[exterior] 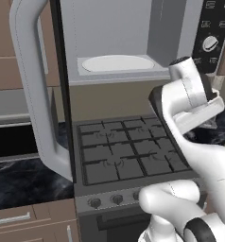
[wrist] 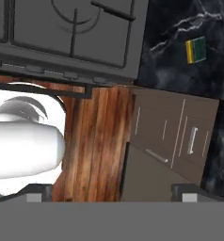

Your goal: Place the sponge inside the microwave to prepare for sanitizing.

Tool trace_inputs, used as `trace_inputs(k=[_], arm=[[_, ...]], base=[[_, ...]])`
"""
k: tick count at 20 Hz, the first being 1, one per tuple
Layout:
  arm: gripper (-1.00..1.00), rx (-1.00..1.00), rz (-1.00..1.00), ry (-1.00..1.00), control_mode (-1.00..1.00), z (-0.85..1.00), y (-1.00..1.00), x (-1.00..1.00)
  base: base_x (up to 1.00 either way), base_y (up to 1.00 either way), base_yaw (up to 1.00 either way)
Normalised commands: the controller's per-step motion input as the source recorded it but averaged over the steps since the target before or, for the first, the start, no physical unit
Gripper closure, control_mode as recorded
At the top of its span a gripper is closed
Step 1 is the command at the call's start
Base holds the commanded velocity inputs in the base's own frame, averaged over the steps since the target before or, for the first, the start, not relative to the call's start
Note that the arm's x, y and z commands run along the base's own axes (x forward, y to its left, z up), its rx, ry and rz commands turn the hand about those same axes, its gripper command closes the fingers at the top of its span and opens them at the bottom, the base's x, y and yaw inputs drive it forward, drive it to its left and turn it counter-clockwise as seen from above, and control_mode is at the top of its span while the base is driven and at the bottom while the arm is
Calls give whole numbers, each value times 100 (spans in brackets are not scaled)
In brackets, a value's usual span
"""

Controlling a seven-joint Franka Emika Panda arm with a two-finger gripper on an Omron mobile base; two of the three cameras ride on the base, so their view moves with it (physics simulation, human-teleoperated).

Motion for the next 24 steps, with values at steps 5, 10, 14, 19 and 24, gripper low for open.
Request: trace_inputs(k=[5,10,14,19,24], arm=[[-100,-3,-20,28,-100,-9,-78,48],[-100,8,-14,4,-100,-11,-88,23],[-100,11,-8,0,-100,-39,-90,22],[-100,11,5,-2,-100,-36,-74,7],[-100,0,16,-14,-100,-30,-53,14]], base=[[0,0,0],[0,0,0],[0,0,0],[0,0,0],[0,0,0]])
